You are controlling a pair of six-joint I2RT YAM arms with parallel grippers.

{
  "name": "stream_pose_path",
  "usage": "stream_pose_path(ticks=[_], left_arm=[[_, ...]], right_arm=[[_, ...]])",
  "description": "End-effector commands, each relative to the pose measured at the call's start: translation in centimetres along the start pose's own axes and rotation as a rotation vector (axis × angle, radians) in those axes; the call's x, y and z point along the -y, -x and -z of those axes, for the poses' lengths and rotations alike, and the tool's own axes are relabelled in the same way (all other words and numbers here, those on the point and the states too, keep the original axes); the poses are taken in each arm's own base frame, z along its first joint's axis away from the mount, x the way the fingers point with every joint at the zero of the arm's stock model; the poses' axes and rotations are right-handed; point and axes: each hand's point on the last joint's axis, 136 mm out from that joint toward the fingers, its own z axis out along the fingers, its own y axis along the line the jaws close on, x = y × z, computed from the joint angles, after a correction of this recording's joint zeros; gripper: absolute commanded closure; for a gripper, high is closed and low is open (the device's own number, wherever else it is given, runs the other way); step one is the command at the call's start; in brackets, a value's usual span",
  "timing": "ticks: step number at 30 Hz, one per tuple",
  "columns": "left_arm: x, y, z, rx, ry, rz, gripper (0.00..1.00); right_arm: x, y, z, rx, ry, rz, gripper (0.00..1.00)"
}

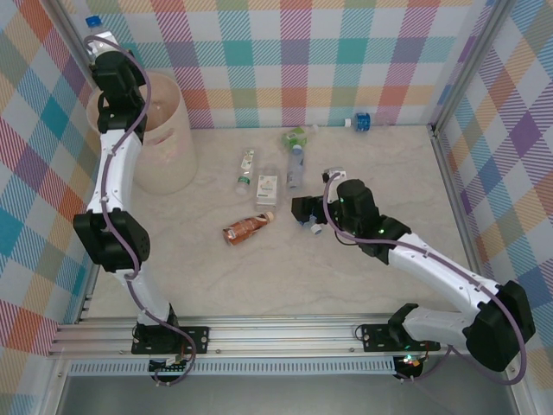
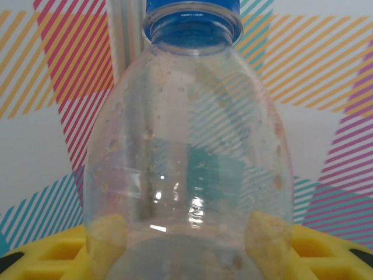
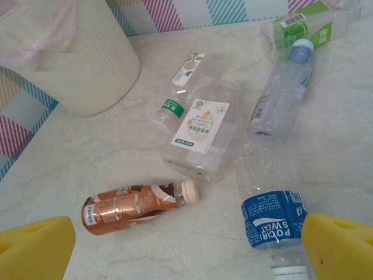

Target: Put the plastic bottles in the bin

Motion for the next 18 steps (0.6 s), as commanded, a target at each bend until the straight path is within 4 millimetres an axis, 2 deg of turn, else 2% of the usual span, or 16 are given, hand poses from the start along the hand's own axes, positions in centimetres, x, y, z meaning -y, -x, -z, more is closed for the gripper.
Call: stream_pose_path(ticks=[1,5,8,13,18], left_arm=[[-2.3,0.8,-0.7,0.035,0.080,0.018,0.47],[-2.9,-0.8,-1.3,0.007,0.113,-0.068,0.46],[-4.3,-2.1,-1.9,-0.020,0.177,-0.124,0.44],[-6.8,-4.2,-2.0,-0.080,0.267,-0.084,0.34],[-8.1,-4.6,-1.5,-0.104,0.345,-0.018,0.28]], right_arm=[[-0.9,1.5,0.2,0.043,0.027,0.031,0.00],[-0.8,1.2,0.3,0.033,0.021,0.038,0.00],[-0.7,1.3,0.4,0.036,0.020,0.045,0.00],[-0.6,1.3,0.6,0.045,0.017,0.047,0.00],[-0.6,1.2,0.8,0.039,0.019,0.041,0.00]])
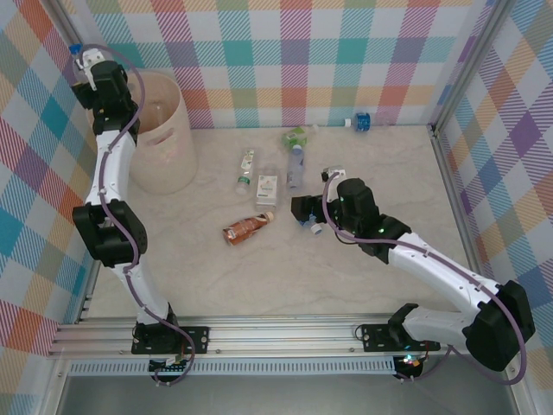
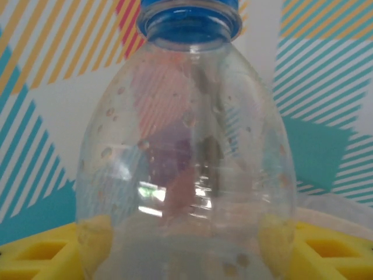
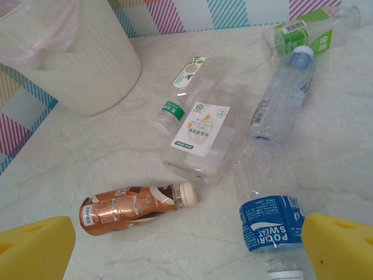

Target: Put the plastic bottles in the bin

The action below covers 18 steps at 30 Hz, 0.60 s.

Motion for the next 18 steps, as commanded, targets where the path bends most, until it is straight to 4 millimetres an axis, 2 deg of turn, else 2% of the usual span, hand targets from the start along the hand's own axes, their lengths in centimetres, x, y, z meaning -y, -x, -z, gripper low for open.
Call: stream_pose_path(ticks=[1,5,11,18], left_arm=[[-2.7,-0.1,0.1,-0.020,0.136,0.078,0.27],[-4.8,0.0,0.9,-0.039,0.245,0.145,0.20],[-5.0,-0.8,1.7,-0.100,0.233,0.197,0.16],[-5.4,0.1,3.2,-0.147,0.215,0.298,0.10]], right_arm=[[-0.6,1.1,0.8,0.038,0.019,0.015,0.00],[-0.5,1.1,1.2,0.048,0.015,0.014,0.00],[-0.3,1.0,1.7,0.055,0.015,-0.001,0.00],[-0.2,1.0,2.3,0.066,0.010,-0.002,0.00]])
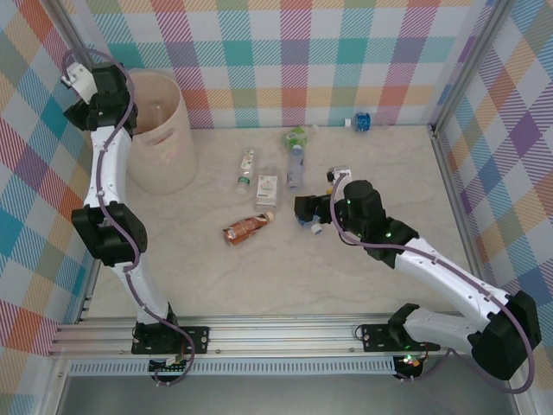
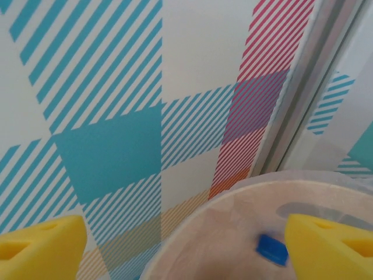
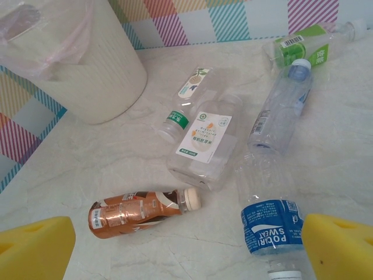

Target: Put the plastic bottles in the bin

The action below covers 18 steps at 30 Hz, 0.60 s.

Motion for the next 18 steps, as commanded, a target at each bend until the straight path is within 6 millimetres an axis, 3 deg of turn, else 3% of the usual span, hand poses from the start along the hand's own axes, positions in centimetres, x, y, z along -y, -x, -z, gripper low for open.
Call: stream_pose_path(ticks=[1,6,11,15,18], left_arm=[[-1.0,2.3,2.0,-0.018,-0.015,0.107,0.10],[0.8,0.9,4.7,-0.095,-0.109,0.126,0.03],[2.8,1.1,8.0,-0.109,-0.221,0.142,0.00],[4.9,1.6,11.3,-0.144,-0.366,0.165,0.00],[7.3,0.5,14.6,-0.194,-0.521,0.175,0.00]], right_arm=[[0.3,0.1,0.6,0.024,-0.010,-0.001,0.00],[0.7,0.0,0.6,0.043,-0.026,-0.011,0.00],[1.5,0.2,0.6,0.058,-0.067,-0.019,0.00],[2.9,-0.5,0.6,0.044,-0.139,-0.025,0.00],[3.7,-1.6,0.1,-0.017,-0.172,-0.041,0.00]])
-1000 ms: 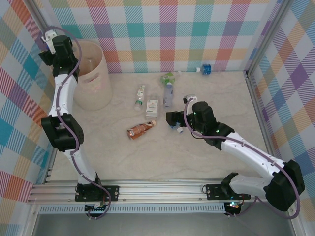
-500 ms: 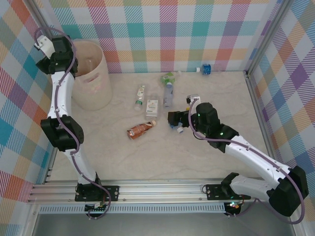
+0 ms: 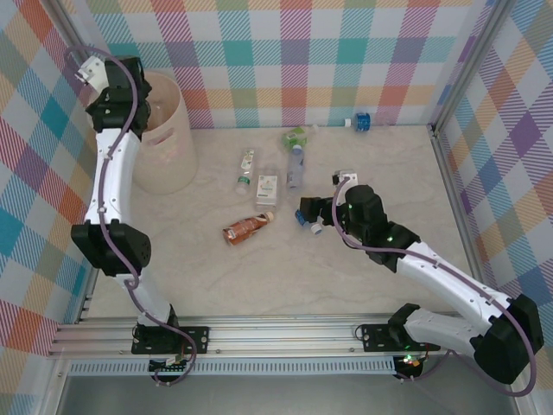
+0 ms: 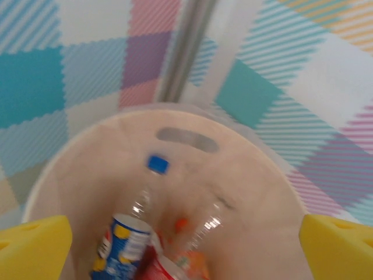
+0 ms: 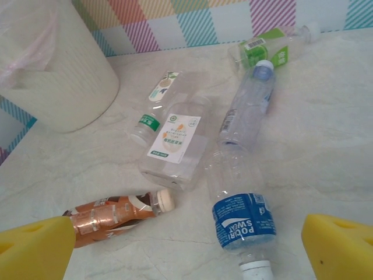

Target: Put the plastic bottles in the bin

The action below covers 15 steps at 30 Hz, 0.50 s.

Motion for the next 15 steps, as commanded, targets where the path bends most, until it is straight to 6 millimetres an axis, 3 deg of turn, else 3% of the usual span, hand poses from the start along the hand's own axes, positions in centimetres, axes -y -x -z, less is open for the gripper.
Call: stream_pose_path(ticks=[1,9,15], left_arm=[[3.7,-0.8,3.6,-0.042,-0.194,0.038,0.00],[9.1,-7.4,9.0,-0.173,-0.398,-0.039,0.00],[9.6,-10.8,11.2,-0.259,-0.448,-0.051,0.00]], right_arm=[[1.5,-1.1,-0.6,-0.049,-0.071,-0.036,0.00],[4.1,-3.9,-1.9,-0.160,-0.184,-0.091,0.00],[4.5,-5.7,-2.4,-0.195,-0.166,-0.079,0.00]])
